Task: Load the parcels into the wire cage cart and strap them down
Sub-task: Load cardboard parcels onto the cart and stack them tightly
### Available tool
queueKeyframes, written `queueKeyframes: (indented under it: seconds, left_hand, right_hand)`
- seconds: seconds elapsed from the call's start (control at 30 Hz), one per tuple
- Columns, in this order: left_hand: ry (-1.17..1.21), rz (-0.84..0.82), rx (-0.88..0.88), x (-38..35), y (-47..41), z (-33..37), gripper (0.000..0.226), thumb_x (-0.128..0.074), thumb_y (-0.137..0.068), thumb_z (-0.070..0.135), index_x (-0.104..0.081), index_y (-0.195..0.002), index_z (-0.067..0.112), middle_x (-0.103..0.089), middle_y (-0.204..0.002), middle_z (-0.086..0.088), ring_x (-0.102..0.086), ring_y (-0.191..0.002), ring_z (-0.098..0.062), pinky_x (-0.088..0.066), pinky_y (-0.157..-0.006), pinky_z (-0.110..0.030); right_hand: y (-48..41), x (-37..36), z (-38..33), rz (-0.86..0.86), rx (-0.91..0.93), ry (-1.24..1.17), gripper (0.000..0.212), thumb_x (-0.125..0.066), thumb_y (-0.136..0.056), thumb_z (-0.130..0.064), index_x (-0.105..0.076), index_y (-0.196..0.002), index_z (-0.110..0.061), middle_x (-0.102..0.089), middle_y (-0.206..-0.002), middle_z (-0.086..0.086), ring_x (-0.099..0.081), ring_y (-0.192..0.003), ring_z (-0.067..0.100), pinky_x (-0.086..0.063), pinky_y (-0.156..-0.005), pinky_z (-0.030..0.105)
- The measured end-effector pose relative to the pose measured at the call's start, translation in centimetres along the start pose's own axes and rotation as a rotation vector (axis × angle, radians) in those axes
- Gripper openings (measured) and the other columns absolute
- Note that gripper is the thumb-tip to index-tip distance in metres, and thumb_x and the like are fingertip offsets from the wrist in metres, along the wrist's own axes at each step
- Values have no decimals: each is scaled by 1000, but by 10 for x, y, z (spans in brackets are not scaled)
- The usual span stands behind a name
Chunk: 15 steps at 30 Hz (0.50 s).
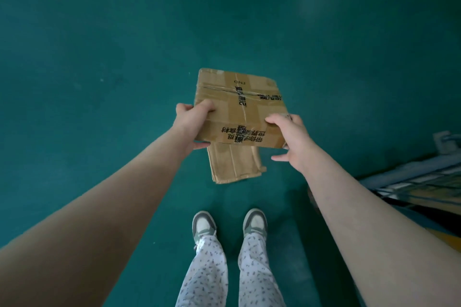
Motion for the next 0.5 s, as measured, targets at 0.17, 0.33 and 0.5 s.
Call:
queueKeyframes:
  seconds: [0.17, 0.33, 0.5]
  left_hand:
    - [47, -9, -77, 2, 75, 47, 43, -59, -86, 34, -34, -118, 19, -47, -96, -1, -55, -84, -19, -55, -72, -40]
    - [69, -51, -145, -1, 138, 75, 47, -62, -84, 31, -36, -121, 18, -48, -97, -2, -56, -83, -19, -51, -62, -34]
    - [57, -79, -173, -3, 190, 76, 49, -64, -83, 29, -39, -122, 17, -49, -99, -4, -56, -82, -21, -51, -60, -34]
  right_hand:
    - [72, 25, -43, 41, 97, -193, 48, -65, -86, -24, -42, -128, -23, -57, -105, -2, -58, -89, 14, -51, -83, 36]
    - [137, 51, -54, 67, 110, -340, 53, -64, -87, -27, -41, -135, -25, -55, -103, -1, -57, -91, 17, -53, -79, 38]
    - [194, 77, -44, 118, 126, -403, 47, -65, -88, -23, -48, -132, -20, -57, -98, -1, -58, -86, 18, -54, -80, 41]
Point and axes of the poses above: each hand's wrist, its own y-axis away from the middle knuckle, its own x-axis out of the back of the hand, z = x × y, the point moved 10 cm from there along -y, towards the middle knuckle
